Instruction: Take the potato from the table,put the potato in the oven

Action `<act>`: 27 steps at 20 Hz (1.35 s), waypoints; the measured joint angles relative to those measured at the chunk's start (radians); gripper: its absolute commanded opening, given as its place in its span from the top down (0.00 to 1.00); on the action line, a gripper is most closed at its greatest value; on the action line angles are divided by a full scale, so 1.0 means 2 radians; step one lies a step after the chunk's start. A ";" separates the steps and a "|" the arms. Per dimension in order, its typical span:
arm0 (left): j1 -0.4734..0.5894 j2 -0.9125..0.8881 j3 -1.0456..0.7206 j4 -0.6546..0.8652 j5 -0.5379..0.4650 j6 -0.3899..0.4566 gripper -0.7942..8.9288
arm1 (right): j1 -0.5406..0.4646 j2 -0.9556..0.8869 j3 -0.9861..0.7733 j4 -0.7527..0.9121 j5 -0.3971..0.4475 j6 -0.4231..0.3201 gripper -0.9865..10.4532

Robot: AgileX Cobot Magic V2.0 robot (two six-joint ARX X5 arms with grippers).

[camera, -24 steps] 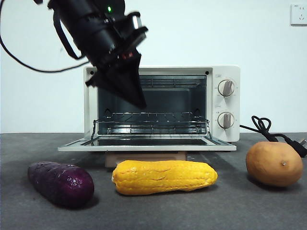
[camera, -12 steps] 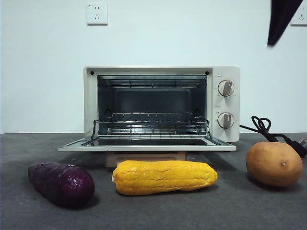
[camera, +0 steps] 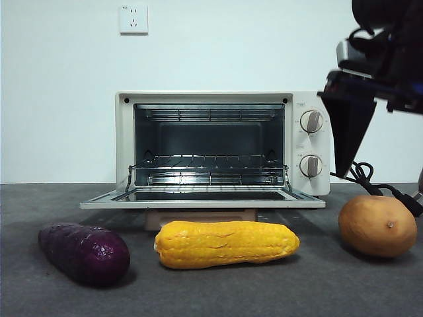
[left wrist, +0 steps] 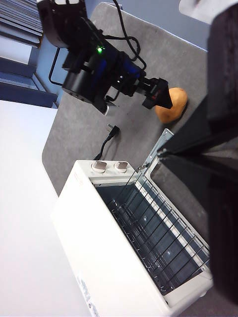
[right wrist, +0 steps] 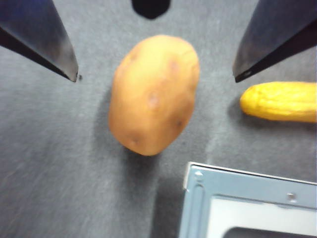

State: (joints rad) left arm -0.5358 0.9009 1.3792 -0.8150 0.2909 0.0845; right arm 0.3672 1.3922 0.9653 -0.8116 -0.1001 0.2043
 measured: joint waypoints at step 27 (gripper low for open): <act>0.000 0.000 0.000 -0.005 -0.026 0.005 0.93 | 0.027 -0.095 -0.053 0.109 0.007 0.046 0.93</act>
State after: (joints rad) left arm -0.5358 0.9016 1.3792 -0.8257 0.2394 0.0940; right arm 0.4213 1.2015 0.8597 -0.5945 -0.0860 0.2970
